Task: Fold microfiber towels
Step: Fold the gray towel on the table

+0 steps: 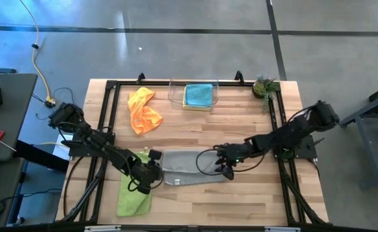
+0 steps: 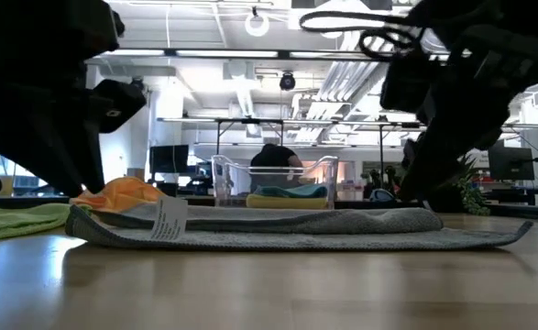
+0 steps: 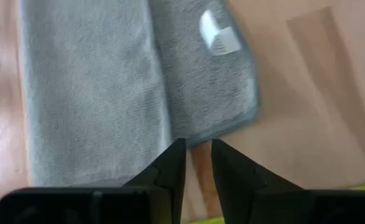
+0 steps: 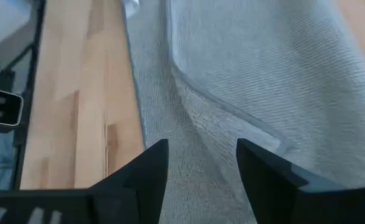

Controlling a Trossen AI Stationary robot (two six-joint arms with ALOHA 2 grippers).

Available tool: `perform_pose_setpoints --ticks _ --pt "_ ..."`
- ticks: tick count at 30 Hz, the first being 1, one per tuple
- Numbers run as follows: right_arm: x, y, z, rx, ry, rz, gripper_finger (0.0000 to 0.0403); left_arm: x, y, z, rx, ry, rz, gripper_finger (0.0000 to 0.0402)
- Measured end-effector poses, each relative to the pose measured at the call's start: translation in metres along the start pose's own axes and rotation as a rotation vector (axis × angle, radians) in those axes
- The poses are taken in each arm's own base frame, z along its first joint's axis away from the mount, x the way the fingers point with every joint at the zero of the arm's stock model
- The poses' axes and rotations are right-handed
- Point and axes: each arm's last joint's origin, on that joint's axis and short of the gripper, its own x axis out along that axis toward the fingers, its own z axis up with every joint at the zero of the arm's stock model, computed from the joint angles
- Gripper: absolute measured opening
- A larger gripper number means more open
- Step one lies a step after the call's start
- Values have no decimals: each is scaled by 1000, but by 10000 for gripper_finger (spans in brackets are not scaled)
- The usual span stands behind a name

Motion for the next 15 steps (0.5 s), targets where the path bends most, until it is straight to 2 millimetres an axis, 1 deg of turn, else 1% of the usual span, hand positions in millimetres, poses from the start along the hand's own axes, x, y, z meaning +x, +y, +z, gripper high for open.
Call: perform_pose_setpoints --ticks 5,7,11,15 --pt "11 -4 12 60 99 -95 215 1 3 0 -17 1 26 98" --pt "11 -6 15 74 137 -133 223 1 5 0 -35 4 42 108" --pt "12 -5 23 79 155 -155 227 2 6 -1 -51 12 43 118" --pt "7 1 31 42 146 -167 227 1 7 -2 -46 25 55 116"
